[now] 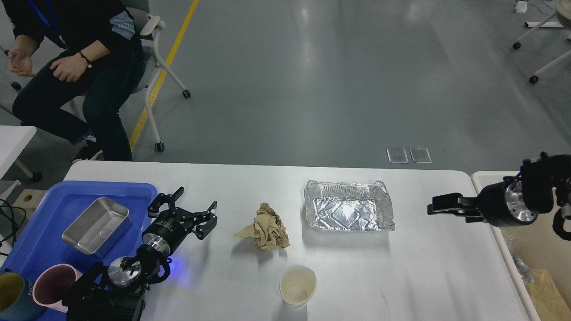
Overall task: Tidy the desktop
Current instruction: 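Reach the right gripper over the table toward the foil tray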
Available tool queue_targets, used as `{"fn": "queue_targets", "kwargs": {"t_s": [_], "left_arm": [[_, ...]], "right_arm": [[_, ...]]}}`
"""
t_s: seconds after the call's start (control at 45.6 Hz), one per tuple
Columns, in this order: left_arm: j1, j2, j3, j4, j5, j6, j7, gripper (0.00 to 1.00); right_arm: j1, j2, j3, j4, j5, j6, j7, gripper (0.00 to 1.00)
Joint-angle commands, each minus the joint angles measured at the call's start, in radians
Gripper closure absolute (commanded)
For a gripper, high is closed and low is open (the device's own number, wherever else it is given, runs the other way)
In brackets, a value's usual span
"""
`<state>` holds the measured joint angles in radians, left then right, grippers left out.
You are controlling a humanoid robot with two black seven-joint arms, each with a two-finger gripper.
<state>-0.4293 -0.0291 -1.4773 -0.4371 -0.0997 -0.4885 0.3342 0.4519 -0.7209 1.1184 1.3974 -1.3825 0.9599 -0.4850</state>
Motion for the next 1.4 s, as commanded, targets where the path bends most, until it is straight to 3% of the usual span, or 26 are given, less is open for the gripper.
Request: {"fn": "queue_targets", "kwargs": {"t_s": [0.0, 0.592, 0.811, 0.986, 1.381], "left_arm": [[0.001, 0.0, 0.0, 0.0, 0.0, 0.001, -0.001, 0.0], [0.044, 0.012, 0.0, -0.002, 0.002, -0.001, -0.001, 0.0], [0.044, 0.023, 0.0, -0.002, 0.003, -0.001, -0.015, 0.0], [0.046, 0.023, 0.0, -0.002, 0.003, -0.001, -0.066, 0.0], [0.049, 0.023, 0.0, -0.002, 0.003, -0.001, -0.067, 0.0]], "right_arm": [[0.028, 0.06, -0.026, -0.038, -0.058, 0.0, 0.0, 0.0], [0.156, 0.29, -0.029, -0.362, -0.13, 0.0, 0.002, 0.0], [0.229, 0.331, -0.117, -0.488, -0.138, 0.0, 0.008, 0.0], [0.234, 0.334, -0.137, -0.495, -0.136, -0.017, 0.013, 0.0], [0.234, 0.321, -0.152, -0.499, -0.107, -0.013, 0.011, 0.0]]}}
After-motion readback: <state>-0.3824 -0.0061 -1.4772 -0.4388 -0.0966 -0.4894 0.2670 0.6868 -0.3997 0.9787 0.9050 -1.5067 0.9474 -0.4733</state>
